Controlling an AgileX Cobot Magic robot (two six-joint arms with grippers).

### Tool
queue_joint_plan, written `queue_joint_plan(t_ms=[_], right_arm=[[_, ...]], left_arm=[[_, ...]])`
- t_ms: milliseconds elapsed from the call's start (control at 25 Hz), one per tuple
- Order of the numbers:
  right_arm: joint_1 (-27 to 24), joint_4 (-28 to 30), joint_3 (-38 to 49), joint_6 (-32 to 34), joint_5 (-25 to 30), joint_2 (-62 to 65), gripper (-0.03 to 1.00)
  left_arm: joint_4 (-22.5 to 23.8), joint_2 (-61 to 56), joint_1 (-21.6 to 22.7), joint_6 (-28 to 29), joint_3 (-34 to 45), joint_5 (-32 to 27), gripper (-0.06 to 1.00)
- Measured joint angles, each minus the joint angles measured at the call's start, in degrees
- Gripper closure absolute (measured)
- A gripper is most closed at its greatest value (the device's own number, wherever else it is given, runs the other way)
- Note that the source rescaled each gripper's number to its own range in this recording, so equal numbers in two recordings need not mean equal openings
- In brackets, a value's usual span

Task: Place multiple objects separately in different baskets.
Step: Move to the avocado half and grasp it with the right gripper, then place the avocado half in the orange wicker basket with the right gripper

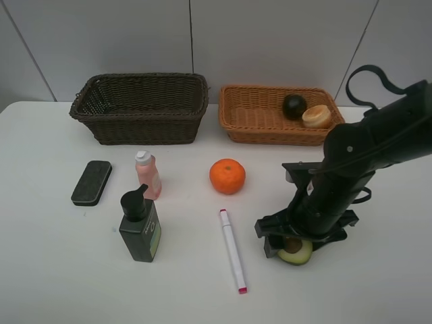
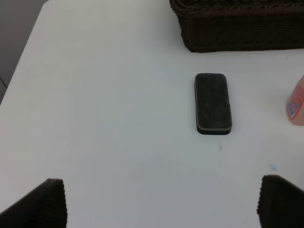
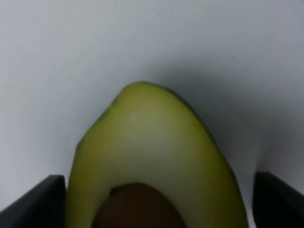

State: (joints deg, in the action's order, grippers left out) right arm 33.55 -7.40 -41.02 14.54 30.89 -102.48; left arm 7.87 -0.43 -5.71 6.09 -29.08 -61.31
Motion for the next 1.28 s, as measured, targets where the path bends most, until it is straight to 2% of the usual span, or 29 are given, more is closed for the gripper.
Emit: queue_joint_plan(t_ms=[80,160,200,760,880,1000,1160,1280], right_arm=[[0.0,0.0,0.0,0.0,0.0,0.0,0.01],[0.0,0.0,0.0,0.0,-0.16,-0.06,0.17],[0.0,-0.05,0.0,0.0,-0.24,-0.11,0.3],[0.0,-0.18,0.0,0.0,0.36,0.93,0.29],[0.0,0.71,-2.04,0.0,3.06,3.79,0.29],[-0.6,3.53,-7.89,0.0,8.0,5.75,0.29],[-3.63,7.85,-17.09,0.0,15.04,5.96,0.29],[-6.63,10.69,-23.28,0.0,18.06,5.96,0.3]], left_arm=[[0.0,0.0,0.0,0.0,0.0,0.0,-0.05],[0.0,0.0,0.0,0.0,0.0,0.0,-0.05],[0.0,0.0,0.0,0.0,0.0,0.0,-0.05],[0.05,0.0,0.0,0.0,0.0,0.0,-0.05],[0.05,0.0,0.0,0.0,0.0,0.0,-0.05],[0.05,0.0,0.0,0.0,0.0,0.0,-0.05],[0.05,0.0,0.0,0.0,0.0,0.0,-0.05],[0.05,0.0,0.0,0.0,0.0,0.0,-0.05]])
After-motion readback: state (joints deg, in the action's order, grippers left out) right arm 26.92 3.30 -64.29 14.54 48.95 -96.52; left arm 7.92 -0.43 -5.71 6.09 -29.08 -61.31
